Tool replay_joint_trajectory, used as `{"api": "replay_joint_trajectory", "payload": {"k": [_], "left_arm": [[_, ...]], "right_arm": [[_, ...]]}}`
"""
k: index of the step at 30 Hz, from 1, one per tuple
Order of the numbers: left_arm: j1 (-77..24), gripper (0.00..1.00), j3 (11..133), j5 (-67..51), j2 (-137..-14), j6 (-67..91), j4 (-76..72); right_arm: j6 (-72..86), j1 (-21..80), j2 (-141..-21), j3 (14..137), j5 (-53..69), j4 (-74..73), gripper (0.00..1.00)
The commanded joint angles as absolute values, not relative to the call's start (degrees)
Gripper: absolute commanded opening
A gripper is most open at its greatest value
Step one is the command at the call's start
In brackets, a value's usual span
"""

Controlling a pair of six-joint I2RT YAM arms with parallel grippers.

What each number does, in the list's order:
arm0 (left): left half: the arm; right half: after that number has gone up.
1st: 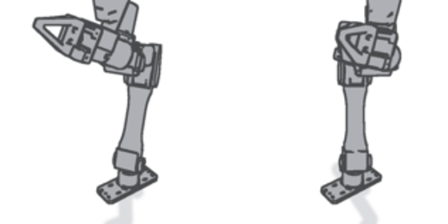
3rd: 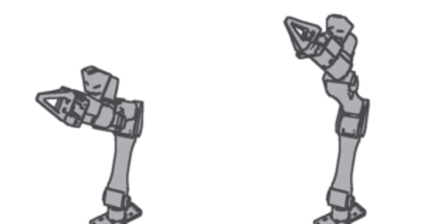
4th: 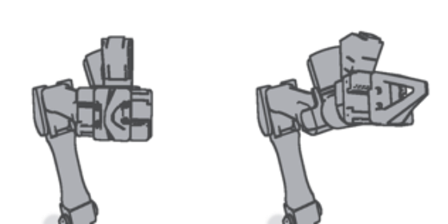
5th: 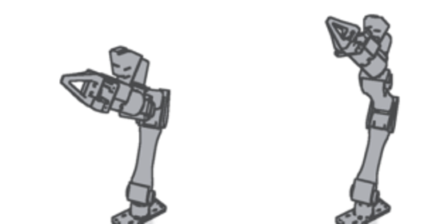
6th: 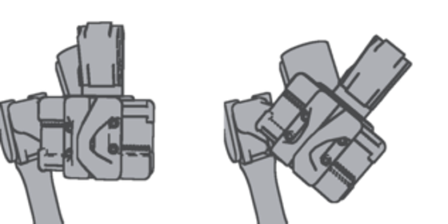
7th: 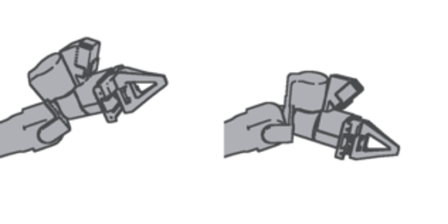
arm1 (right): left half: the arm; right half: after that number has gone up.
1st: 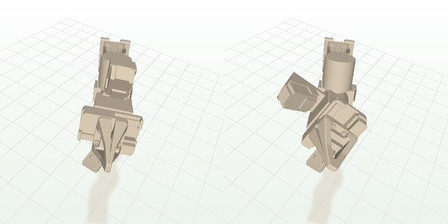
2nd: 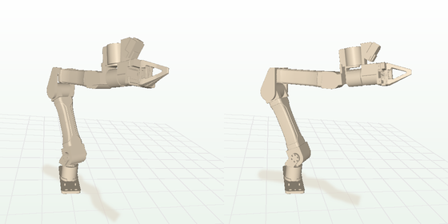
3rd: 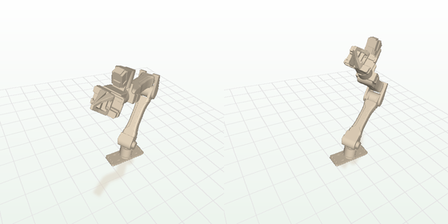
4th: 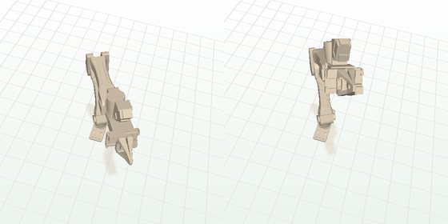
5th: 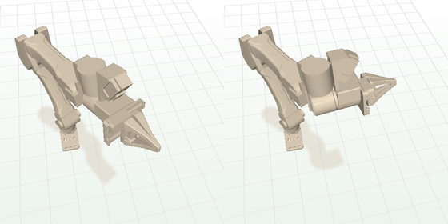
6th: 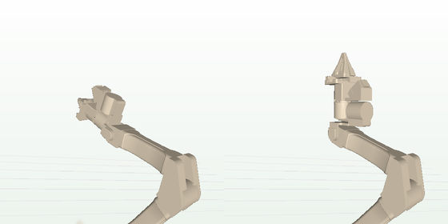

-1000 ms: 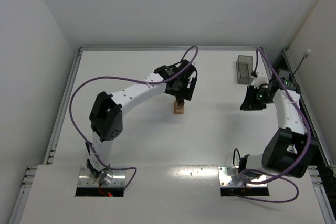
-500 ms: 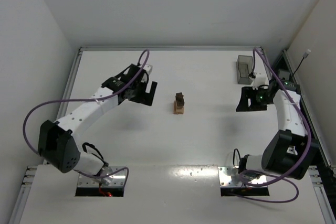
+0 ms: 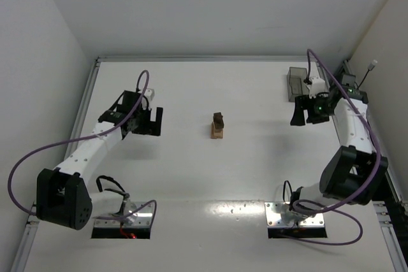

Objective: Build the wood block tower

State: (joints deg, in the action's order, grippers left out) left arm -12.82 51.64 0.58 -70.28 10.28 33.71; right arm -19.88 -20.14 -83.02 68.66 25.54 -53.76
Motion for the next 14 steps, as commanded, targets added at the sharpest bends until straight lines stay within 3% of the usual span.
{"api": "replay_joint_trajectory", "payload": {"k": [1, 14], "left_arm": [[-11.26, 0.98, 51.59, -2.9, -68.91, 9.14, 30.06], [-10.72, 0.98, 51.59, -3.87, -68.99, 9.84, 29.53]], "right_arm": [[-20.92, -20.48, -83.5, 66.88, 25.23, -49.75, 0.68], [-19.78, -20.48, -83.5, 66.97, 25.75, -48.69, 0.69]]}}
